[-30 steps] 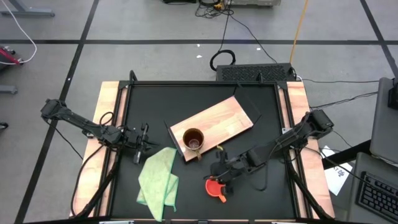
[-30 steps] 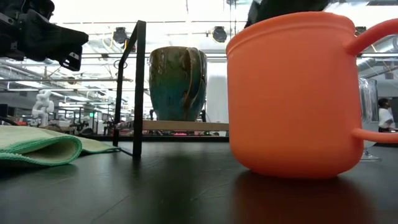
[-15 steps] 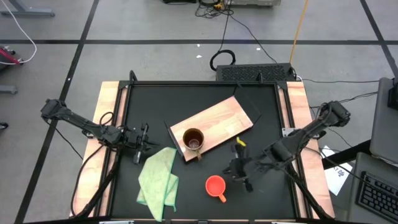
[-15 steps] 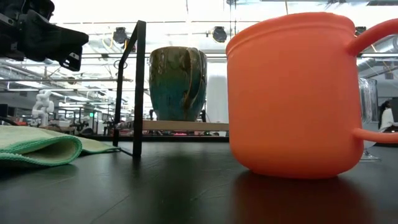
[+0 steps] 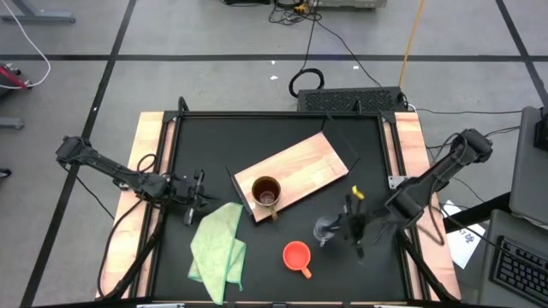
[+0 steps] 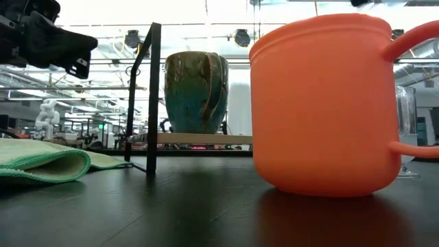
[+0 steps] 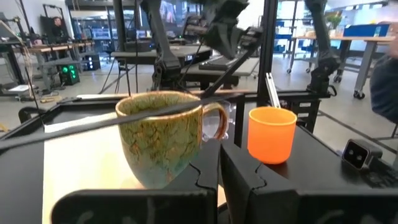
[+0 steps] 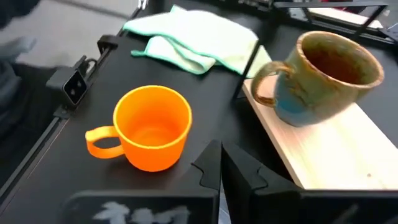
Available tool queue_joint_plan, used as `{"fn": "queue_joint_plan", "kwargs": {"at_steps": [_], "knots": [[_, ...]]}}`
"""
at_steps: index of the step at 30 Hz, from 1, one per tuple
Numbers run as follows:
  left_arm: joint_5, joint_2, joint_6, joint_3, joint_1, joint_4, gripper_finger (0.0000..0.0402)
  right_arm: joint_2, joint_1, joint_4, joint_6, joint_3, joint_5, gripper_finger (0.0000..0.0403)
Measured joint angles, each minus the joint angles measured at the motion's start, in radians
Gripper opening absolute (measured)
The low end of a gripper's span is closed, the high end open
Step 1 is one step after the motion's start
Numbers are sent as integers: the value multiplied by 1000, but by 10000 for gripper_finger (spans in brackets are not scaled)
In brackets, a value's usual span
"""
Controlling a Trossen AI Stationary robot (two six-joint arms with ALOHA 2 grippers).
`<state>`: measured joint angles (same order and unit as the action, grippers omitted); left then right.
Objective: Stack small to large cups/mugs on shelf
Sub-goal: Put the orange mug on the shelf
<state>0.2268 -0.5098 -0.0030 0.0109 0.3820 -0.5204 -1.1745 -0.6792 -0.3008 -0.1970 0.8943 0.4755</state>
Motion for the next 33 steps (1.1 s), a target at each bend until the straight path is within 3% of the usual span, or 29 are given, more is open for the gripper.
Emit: {"fn": "queue_joint_plan", "kwargs": {"at_steps": [16,33], "knots": [[0,0,48,0,0,-6,19,613,3,279,116,-452,-7,0],[6,0,57,0,0,15,19,903,5,343,186,-689,0,0]]}}
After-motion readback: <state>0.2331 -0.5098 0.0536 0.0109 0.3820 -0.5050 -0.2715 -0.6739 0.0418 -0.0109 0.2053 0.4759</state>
